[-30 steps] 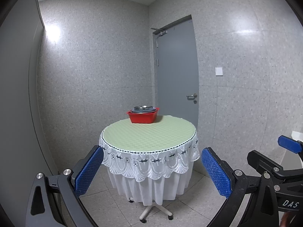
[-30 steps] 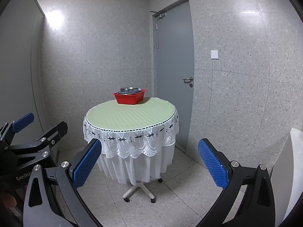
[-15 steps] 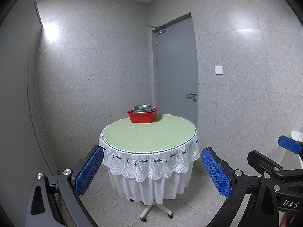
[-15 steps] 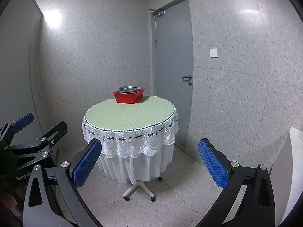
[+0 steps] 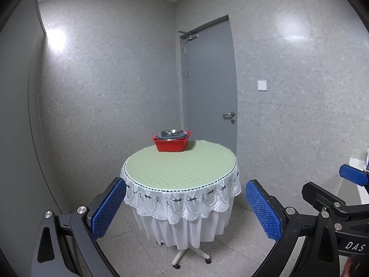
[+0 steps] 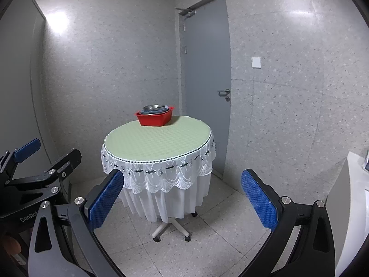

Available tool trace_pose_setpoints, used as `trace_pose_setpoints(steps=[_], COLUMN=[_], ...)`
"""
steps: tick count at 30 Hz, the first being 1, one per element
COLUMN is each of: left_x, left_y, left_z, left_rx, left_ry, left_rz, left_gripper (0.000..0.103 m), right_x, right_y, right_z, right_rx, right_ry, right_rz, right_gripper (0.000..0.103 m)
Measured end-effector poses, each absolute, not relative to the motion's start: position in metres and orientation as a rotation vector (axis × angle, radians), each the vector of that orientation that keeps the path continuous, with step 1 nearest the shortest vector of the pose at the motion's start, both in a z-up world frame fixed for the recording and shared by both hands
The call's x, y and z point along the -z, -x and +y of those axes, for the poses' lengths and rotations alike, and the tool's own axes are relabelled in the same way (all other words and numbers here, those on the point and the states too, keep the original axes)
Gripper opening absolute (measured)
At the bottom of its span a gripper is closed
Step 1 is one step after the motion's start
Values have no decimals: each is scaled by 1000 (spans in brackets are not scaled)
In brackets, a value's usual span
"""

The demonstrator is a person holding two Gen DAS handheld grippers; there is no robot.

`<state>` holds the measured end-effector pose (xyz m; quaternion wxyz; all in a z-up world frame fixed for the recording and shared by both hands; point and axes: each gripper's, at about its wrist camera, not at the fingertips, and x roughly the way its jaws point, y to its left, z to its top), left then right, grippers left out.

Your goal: Organize plates and bowls

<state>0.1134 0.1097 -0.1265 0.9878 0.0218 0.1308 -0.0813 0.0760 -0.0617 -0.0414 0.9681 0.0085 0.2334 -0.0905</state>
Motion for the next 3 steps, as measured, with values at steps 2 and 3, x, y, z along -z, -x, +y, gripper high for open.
trace_pose_setpoints(steps=[2,3], left_x=[121,118], left_y=[-110,-108], left_z=[114,117], left_rx=[182,190], left_ry=[-50,-57], left_rz=[259,258], left_gripper=[102,102], right_x=[37,34], right_y=[-73,-70], right_z=[-56,-53], right_rx=[201,215], right_ry=[-18,-20], right_rz=[465,459], right_gripper=[103,103])
